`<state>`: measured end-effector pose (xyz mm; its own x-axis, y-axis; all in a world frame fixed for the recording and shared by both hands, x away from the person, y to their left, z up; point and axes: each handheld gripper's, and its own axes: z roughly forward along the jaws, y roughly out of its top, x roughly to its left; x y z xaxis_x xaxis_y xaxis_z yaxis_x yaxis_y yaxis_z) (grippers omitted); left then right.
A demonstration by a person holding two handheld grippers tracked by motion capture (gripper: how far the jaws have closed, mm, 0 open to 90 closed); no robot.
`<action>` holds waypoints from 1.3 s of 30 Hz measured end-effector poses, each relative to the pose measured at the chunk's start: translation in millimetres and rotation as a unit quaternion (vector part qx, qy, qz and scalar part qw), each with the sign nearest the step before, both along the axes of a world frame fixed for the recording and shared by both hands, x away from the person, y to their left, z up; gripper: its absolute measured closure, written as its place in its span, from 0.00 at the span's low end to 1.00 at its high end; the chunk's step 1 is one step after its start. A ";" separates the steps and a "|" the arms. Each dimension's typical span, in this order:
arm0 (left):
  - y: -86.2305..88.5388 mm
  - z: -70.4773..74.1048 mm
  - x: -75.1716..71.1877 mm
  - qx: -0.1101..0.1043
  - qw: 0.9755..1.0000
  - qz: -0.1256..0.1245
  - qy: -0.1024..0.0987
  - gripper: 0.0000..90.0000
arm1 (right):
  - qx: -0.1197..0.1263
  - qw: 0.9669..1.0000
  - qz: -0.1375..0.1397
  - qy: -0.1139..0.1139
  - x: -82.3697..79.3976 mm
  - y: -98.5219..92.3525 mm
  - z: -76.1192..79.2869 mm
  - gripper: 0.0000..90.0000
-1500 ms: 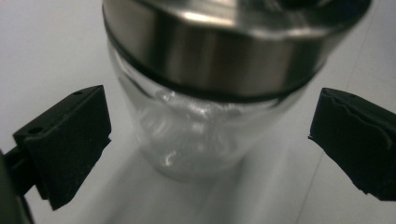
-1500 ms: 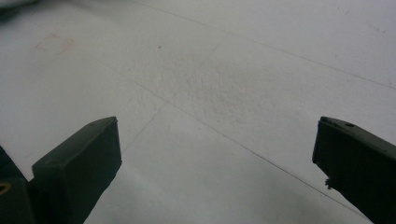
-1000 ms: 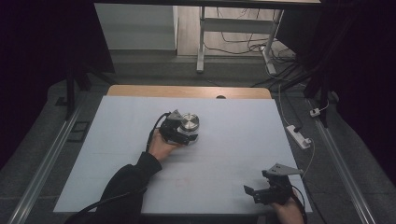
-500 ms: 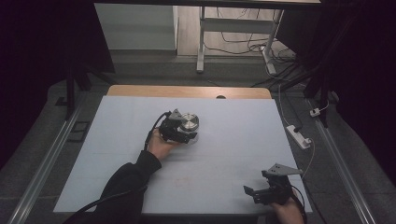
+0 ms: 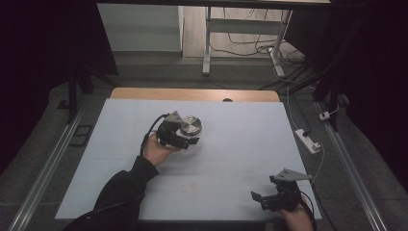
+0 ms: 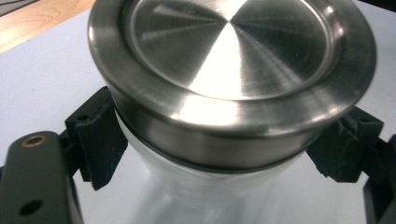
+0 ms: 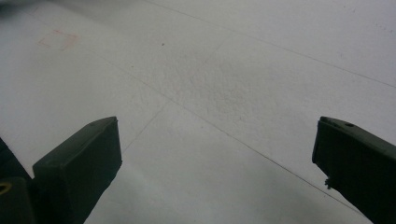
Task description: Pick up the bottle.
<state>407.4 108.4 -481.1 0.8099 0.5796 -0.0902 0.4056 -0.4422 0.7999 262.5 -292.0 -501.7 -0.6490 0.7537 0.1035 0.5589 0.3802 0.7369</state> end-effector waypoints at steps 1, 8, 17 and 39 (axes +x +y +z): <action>0.7 0.6 -2.9 0.003 1.000 -0.002 -0.001 0.18 | 0.000 1.000 0.000 0.000 0.0 0.1 0.0 0.02; 5.3 3.5 -20.6 0.012 1.000 -0.016 -0.002 0.18 | -0.001 1.000 -0.002 0.001 -0.1 0.6 0.0 0.02; 3.7 16.7 -46.5 0.009 0.999 -0.042 -0.009 0.18 | -0.001 1.000 -0.002 0.001 0.1 0.8 -0.1 0.02; 15.7 26.3 -97.6 -0.006 0.998 -0.061 -0.013 0.18 | -0.004 1.000 0.001 -0.002 -0.9 1.4 0.5 0.02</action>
<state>309.9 124.0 -454.8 0.8764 0.4757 -0.0756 0.3291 -0.4768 0.8151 261.6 -290.6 -501.2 -0.6516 0.7526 0.0956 0.5552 0.3872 0.7361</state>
